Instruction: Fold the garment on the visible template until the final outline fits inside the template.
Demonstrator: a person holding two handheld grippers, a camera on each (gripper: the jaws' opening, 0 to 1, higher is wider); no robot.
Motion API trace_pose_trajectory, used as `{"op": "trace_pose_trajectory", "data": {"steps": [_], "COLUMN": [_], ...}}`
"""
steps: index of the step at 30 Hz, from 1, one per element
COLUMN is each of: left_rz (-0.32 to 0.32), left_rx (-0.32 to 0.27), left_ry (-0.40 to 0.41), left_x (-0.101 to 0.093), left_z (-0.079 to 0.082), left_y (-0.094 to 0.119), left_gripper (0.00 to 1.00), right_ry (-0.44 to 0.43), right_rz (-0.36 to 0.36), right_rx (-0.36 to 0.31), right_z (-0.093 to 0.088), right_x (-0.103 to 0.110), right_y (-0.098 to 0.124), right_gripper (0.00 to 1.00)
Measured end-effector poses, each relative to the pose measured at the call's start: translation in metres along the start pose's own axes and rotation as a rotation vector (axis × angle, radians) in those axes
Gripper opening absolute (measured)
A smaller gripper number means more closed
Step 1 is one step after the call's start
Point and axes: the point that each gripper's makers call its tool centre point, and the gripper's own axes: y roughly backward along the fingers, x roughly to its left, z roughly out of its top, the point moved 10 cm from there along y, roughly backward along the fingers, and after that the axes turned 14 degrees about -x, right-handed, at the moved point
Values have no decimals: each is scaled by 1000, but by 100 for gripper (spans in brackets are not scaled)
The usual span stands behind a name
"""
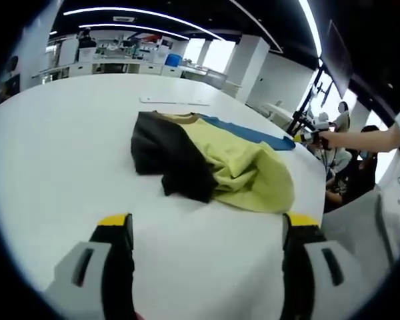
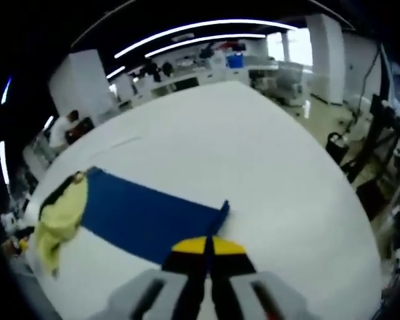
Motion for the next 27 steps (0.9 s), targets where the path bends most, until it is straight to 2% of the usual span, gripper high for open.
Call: {"op": "trace_pose_trajectory", "data": {"steps": [4,6,9,12,15,19,22,26,27], "left_rz": [0,1,2,0,-1,3,4,4,4], "left_rx": [5,1,0,-2,-4,-10,-11,-16,-16], "left_ry": [-1,3,3,2,0,1,-1,-1,-2], "left_x": [0,0,0,-1,-2,0,1,0,0], "left_z": [-1,-1,-1,0,0,1,2,2,1], "left_y": [0,-1,-1,-1,-1,1,1,1,1], "left_gripper": [90,90,90,90,90,90,90,90,90], "right_ry": [-32,-58,-42,-72,-62,-57,-40,-19,-9], "right_rz": [-30,-23,-21,8,12,49,114,162,176], "right_rx": [0,-8,-3,-33,-44,-81,-127,-160,-168], "right_z": [-2,-3,-4,-3,-2,2,7,8,8], "right_x": [-7,-6,-9,-3,1,3,7,15,18], "right_y": [1,1,-1,1,4,4,4,7,9], "right_gripper": [0,0,0,0,1,14,25,43,51]}}
